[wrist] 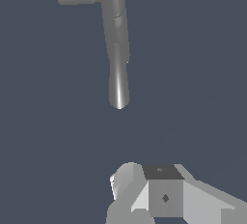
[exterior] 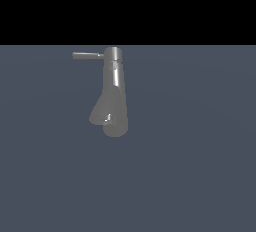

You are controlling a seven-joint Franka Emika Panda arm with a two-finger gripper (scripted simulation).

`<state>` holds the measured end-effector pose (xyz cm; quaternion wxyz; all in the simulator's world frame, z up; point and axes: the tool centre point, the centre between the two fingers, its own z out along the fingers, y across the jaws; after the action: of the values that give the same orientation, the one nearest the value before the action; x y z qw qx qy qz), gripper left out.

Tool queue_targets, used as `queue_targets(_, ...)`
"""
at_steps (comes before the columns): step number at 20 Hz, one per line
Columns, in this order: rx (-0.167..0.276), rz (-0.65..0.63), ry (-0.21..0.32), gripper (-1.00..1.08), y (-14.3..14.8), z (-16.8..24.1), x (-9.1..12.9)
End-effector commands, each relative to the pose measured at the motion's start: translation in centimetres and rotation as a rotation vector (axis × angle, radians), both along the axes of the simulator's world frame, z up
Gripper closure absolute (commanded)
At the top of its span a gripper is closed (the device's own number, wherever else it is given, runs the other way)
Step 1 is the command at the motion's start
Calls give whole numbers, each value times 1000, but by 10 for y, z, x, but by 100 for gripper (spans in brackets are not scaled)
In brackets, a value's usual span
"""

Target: Turn on the faucet by rotating a designated handle.

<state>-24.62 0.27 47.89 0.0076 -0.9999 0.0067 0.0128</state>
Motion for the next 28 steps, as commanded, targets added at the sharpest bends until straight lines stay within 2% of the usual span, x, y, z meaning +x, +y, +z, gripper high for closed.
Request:
queue_targets(1, 0, 0, 0, 108, 0, 0, 0)
queue_targets(6, 1, -16, -10, 108, 1, 4, 0)
queue_targets(12, 6, -78, -48, 108, 7, 20, 1)
queue_targets(19, 13, -202, -125, 108, 23, 52, 2)
queue_targets(28, 16, -397, -237, 108, 61, 93, 11)
